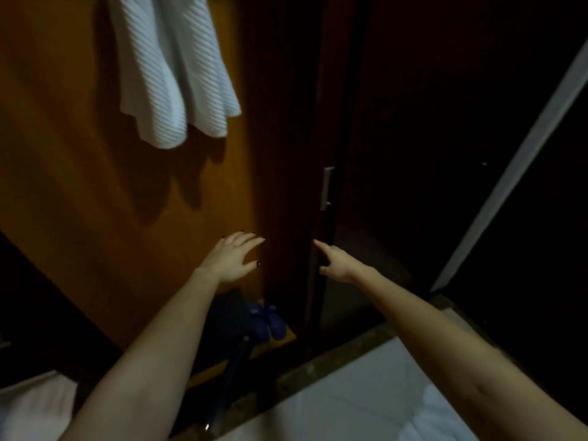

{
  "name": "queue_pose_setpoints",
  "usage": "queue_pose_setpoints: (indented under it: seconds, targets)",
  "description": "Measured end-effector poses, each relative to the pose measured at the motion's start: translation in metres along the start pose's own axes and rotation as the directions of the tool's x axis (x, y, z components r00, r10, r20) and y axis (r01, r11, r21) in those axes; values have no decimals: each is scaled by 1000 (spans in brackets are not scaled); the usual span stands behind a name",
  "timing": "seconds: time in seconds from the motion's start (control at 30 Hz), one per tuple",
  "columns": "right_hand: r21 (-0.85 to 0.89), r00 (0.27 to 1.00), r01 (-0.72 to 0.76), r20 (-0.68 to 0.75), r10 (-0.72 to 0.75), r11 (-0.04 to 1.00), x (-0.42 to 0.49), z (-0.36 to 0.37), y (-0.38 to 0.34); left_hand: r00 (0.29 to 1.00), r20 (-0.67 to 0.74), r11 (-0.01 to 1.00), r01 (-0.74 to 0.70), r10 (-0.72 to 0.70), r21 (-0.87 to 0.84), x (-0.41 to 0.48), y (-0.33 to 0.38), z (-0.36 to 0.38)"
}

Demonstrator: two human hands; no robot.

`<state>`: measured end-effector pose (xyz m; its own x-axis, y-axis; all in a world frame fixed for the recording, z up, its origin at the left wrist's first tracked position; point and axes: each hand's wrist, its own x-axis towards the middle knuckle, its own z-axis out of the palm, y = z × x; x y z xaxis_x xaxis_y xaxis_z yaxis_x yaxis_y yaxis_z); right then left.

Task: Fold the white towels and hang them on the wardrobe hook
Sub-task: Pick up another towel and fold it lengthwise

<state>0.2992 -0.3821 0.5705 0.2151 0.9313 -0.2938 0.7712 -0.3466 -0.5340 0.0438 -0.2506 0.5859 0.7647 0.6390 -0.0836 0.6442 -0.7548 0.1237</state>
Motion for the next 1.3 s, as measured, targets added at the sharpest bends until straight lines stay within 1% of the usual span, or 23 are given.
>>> queue_pose_setpoints:
  seconds: [0.1,0.17,0.23,0.3,0.4,0.47,0.63,0.77,0.9,1.0,1.1,1.2,1.3]
  targets:
    - [25,984,-177,-1,177,984,-36,13,65,993,60,995,-101,102,-24,20,52,33]
    - [72,953,-299,-16,301,951,-62,23,105,980,77,983,-183,184,-25,41,87,52]
    - [122,919,-386,-36,392,915,-88,33,143,959,101,965,-263,264,-22,65,125,72]
    - [170,891,-441,-41,453,882,-114,43,179,927,146,937,-348,347,-16,89,167,91]
    - [255,851,-501,-28,524,827,-150,56,229,849,213,871,-491,484,-23,120,230,117]
    - [314,820,-530,-47,570,788,-172,60,260,793,256,827,-561,553,-51,140,274,133]
    - [449,700,-605,-94,708,657,-215,68,339,646,303,698,-709,701,-105,188,380,169]
    - [549,607,-628,-97,788,551,-227,59,405,547,385,621,-779,743,-92,238,451,209]
    - [651,507,-616,-103,856,444,-226,30,468,483,441,580,-808,756,-109,296,517,234]
    - [710,444,-604,-77,893,361,-227,11,502,462,445,568,-812,767,-135,331,562,246]
    - [736,376,-613,-46,925,286,-226,-5,535,388,446,510,-838,807,-193,359,601,259]
    - [772,332,-594,-21,943,227,-214,-21,572,317,459,466,-847,830,-256,391,640,278]
    - [812,295,-559,4,955,169,-195,-35,614,252,518,428,-867,818,-256,432,677,305]
